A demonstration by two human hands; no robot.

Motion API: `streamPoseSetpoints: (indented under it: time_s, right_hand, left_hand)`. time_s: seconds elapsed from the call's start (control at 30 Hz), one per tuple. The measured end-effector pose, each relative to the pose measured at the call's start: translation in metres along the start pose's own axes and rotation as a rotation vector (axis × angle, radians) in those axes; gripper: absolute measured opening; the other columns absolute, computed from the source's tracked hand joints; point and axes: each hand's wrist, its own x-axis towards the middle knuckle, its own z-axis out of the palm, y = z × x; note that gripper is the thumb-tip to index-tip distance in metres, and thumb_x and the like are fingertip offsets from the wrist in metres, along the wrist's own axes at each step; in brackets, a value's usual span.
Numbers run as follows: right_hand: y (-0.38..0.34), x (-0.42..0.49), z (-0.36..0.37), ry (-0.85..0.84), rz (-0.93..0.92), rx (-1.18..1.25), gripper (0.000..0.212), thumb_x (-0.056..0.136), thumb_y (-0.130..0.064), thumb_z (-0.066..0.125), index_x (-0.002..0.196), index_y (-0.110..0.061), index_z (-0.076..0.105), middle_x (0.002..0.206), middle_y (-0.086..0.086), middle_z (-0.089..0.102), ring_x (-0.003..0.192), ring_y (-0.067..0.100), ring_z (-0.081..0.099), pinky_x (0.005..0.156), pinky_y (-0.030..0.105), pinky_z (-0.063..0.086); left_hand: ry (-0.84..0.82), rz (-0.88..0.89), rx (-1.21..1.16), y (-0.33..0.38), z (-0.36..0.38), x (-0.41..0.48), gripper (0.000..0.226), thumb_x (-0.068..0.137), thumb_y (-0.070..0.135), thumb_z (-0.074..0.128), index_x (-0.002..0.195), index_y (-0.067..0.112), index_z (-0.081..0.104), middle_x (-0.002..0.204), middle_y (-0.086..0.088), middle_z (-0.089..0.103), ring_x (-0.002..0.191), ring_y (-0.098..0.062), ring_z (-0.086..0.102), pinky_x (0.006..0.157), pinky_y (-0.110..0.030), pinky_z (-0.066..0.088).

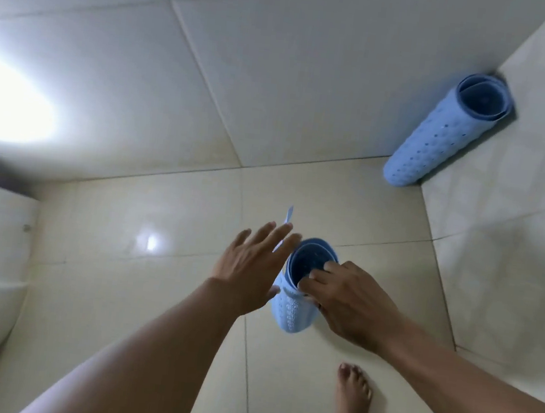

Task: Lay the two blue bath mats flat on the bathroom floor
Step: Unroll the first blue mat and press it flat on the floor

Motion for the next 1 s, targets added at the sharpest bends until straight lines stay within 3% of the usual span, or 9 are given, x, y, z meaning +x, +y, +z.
streamPoseSetpoints:
  time_s: [0.17,0.27,0.33,0.43,0.53,0.6,0.73,0.83,1.0]
  right_hand:
    - [-0.074,0.022,0.014,-0.059,0.133,0.038,0.018,0.079,-0.011,0.073,0.09,-0.021,0.063,0.08,-0.005,0.068,0.068,0.022,0.061,0.058,0.031,0.043]
    - [-0.104,0.045,0.019,-0.176,0.256,0.071,0.013,0.099,-0.021,0.045,0.107,-0.021,0.055,0.097,-0.002,0.07,0.083,0.027,0.065,0.064,0.032,0.035]
    - [-0.117,0.065,0.032,-0.253,0.316,0.061,0.019,0.1,-0.022,0.041,0.115,-0.019,0.053,0.099,0.003,0.071,0.086,0.031,0.066,0.062,0.033,0.037]
    - [-0.119,0.101,0.066,-0.333,0.336,-0.029,0.025,0.095,-0.02,0.047,0.118,-0.018,0.056,0.109,0.006,0.069,0.103,0.031,0.065,0.071,0.032,0.039]
    - [-0.105,0.132,0.113,-0.421,0.376,-0.131,0.027,0.095,-0.026,0.053,0.12,-0.018,0.058,0.124,0.008,0.063,0.119,0.033,0.059,0.085,0.035,0.042]
    - [-0.089,0.146,0.157,-0.452,0.408,-0.166,0.025,0.094,-0.023,0.053,0.117,-0.016,0.059,0.125,0.01,0.061,0.118,0.034,0.059,0.085,0.035,0.042]
    - [-0.035,0.177,0.25,-0.321,0.463,-0.158,0.016,0.096,-0.024,0.056,0.109,-0.015,0.059,0.115,0.009,0.063,0.105,0.033,0.063,0.074,0.035,0.039]
    - [0.003,0.194,0.313,-0.206,0.467,-0.13,0.027,0.098,-0.035,0.055,0.112,-0.012,0.052,0.117,0.011,0.06,0.11,0.034,0.059,0.077,0.038,0.042]
    - [0.025,0.184,0.38,0.183,0.516,0.029,0.048,0.093,-0.045,0.058,0.123,-0.008,0.054,0.122,0.015,0.052,0.117,0.037,0.048,0.087,0.046,0.049]
  left_hand:
    - [-0.02,-0.059,0.037,-0.046,0.029,-0.074,0.041,0.099,0.051,0.054,0.133,0.028,0.058,0.165,0.003,0.018,0.157,-0.023,-0.002,0.125,-0.049,0.004]
    - [-0.047,-0.114,-0.016,-0.066,0.045,-0.106,0.032,0.101,0.047,0.049,0.122,0.026,0.06,0.139,-0.001,0.057,0.147,-0.024,0.034,0.123,-0.044,0.012]
    - [-0.064,-0.181,-0.052,-0.079,0.055,-0.117,0.029,0.102,0.047,0.047,0.114,0.022,0.056,0.111,-0.005,0.07,0.115,-0.029,0.063,0.109,-0.04,0.032]
    - [-0.073,-0.253,-0.077,-0.103,0.08,-0.103,0.033,0.101,0.051,0.049,0.111,0.021,0.056,0.109,-0.007,0.068,0.102,-0.035,0.066,0.076,-0.033,0.039]
    - [-0.028,-0.294,-0.084,-0.121,0.13,-0.065,0.035,0.099,0.052,0.053,0.114,0.021,0.058,0.116,-0.009,0.066,0.106,-0.035,0.065,0.073,-0.033,0.038]
    - [-0.006,-0.313,-0.085,-0.131,0.173,-0.034,0.036,0.098,0.052,0.055,0.115,0.02,0.058,0.119,-0.011,0.065,0.109,-0.036,0.064,0.074,-0.035,0.038]
    - [0.118,-0.356,-0.003,-0.164,0.255,0.032,0.034,0.098,0.05,0.056,0.116,0.021,0.056,0.117,-0.009,0.067,0.108,-0.034,0.065,0.08,-0.035,0.034]
    - [0.207,-0.413,0.058,-0.188,0.314,0.074,0.03,0.096,0.039,0.063,0.119,0.023,0.052,0.116,-0.003,0.067,0.11,-0.03,0.062,0.087,-0.038,0.033]
    - [0.417,-0.509,-0.146,-0.163,0.405,0.098,0.058,0.099,0.038,0.048,0.152,0.025,0.029,0.16,-0.007,0.024,0.146,-0.032,0.025,0.111,-0.045,0.027]
